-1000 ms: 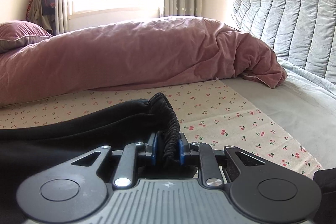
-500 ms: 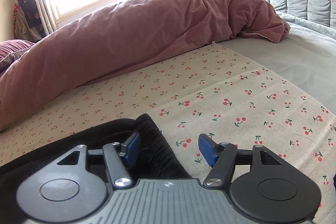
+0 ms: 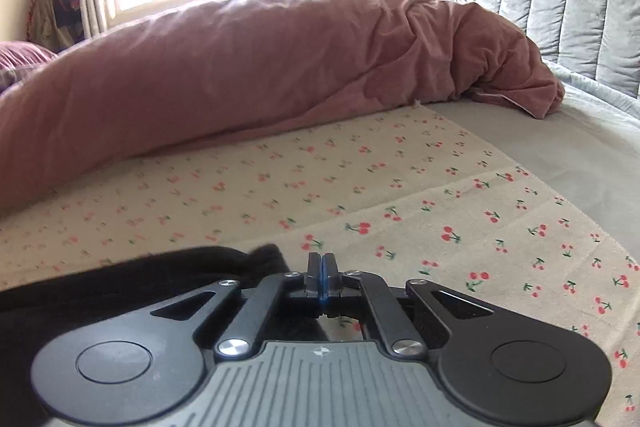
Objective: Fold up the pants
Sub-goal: 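Open both grippers to release the folded waistband onto the pants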
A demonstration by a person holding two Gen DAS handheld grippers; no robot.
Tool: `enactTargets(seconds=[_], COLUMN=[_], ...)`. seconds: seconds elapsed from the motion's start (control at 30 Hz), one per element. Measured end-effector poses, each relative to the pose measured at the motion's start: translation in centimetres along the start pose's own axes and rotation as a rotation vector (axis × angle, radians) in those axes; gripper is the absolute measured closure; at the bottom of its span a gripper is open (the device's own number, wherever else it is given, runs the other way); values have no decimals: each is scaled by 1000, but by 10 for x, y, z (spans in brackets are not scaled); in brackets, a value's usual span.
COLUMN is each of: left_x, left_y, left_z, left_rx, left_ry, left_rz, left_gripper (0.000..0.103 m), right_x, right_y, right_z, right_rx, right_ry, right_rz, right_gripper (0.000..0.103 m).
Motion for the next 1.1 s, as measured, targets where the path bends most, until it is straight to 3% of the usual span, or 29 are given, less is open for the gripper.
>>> enactTargets(seconds=[0.07, 0.1, 0.13, 0.2, 0.3, 0.37, 0.4, 0.47, 0.57, 0.6, 0.67, 0.7, 0.73, 0.93, 1.1], left_x=[0, -1, -3, -4, -6, -8, -10, -10, -8, -9, -14, -19, -25, -59, -72], left_y=[2, 2, 2, 2, 1, -1, -3, -7, -8, -9, -8, -7, -5, 16, 65], left_z=[1, 1, 1, 1, 2, 2, 2, -2, -8, -9, -7, -6, -4, 4, 14], left_rx=[-9, -8, -6, -11, -30, -39, -39, -15, -6, -12, -35, -61, -81, -113, -109], left_ry=[2, 3, 4, 6, 15, 19, 24, 42, 29, 25, 40, 46, 46, 65, 86], left_rz=[-5, -4, -1, 4, -1, -11, -17, -17, 7, 14, 30, 36, 36, 88, 171], left_gripper=[28, 28, 28, 28, 28, 27, 27, 26, 23, 23, 22, 22, 20, 15, 9], right_x=[-9, -16, -24, -40, -51, -51, -48, -49, -46, -46, -54, -60, -67, -105, -127], right_y=[-8, -10, -10, -10, -20, -25, -22, -21, -28, -28, -19, -13, -6, 45, 98], right_z=[1, 0, 0, -3, -17, -28, -33, -34, -34, -33, -31, -30, -27, -17, -11], right_rx=[73, 96, 108, 122, 186, 240, 233, 175, 212, 220, 188, 162, 130, -23, -177], right_ry=[-22, -24, -26, -31, 22, 58, 67, 58, 70, 76, 86, 88, 81, 76, 88], right_rz=[29, 40, 62, 113, 146, 174, 187, 161, 114, 95, 52, 36, 45, 162, 261], right_gripper=[92, 80, 55, 39, 42, 50, 67, 82, 84, 82, 67, 52, 45, 23, 14])
Point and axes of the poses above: each gripper's, at about its wrist camera, not at the fingertips, and x roughly the way its jaws point, y to its left, z to its top, the point moved 7 cm from there along x, roughly the way its jaws point, and after that the axes turned 2 degrees about z, right-handed, at the moved point
